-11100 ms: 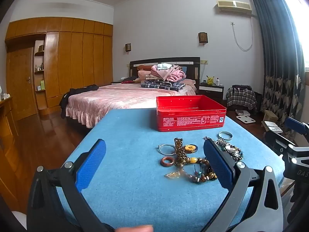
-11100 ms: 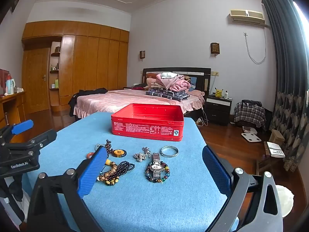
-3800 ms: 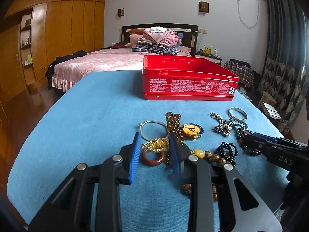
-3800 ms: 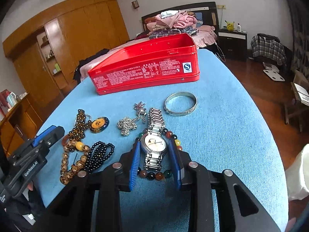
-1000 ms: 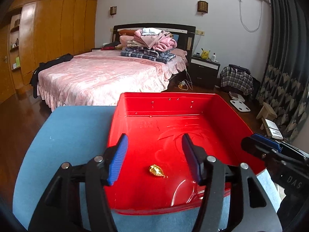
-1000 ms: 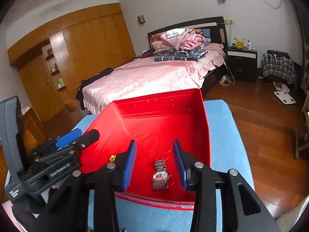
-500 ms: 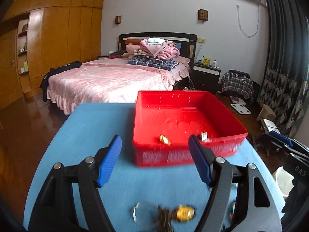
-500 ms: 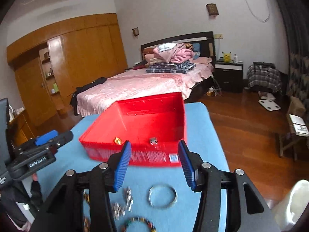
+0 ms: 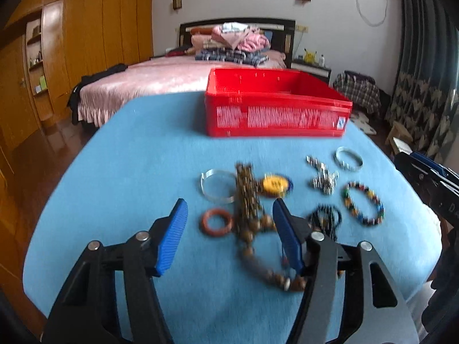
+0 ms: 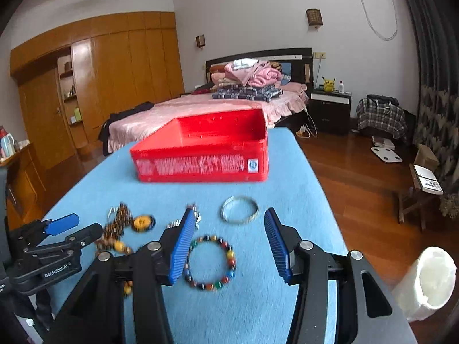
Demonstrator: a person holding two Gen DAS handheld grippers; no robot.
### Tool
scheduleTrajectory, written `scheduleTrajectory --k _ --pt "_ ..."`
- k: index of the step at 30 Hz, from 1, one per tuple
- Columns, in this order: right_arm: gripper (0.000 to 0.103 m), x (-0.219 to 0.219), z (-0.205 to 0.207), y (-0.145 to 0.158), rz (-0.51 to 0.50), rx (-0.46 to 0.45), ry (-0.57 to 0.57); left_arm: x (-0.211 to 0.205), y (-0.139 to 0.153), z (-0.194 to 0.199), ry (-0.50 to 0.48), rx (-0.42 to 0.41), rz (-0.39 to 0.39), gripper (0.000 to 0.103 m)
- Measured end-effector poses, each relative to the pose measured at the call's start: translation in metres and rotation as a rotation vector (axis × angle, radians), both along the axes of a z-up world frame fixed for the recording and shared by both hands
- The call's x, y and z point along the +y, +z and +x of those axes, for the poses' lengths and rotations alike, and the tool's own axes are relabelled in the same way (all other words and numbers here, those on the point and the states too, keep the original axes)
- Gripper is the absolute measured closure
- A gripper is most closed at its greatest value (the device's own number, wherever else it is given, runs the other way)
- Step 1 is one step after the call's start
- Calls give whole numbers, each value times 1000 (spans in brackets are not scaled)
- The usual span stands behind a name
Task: Organize jewelry
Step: 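Withdraw both open grippers from the tin back toward the jewelry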
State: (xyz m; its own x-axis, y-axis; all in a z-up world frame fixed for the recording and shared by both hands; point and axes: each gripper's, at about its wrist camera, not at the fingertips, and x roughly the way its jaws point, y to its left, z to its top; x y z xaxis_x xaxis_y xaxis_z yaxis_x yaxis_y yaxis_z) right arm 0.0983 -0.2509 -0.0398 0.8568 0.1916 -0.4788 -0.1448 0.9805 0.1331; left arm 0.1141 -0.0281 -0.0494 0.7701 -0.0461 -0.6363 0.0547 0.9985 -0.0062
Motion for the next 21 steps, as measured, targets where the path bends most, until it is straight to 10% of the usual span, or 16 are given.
scheduleTrajectory --k 21 --pt "53 11 -16 -29 -14 48 25 2 -30 -10 -5 62 -68 57"
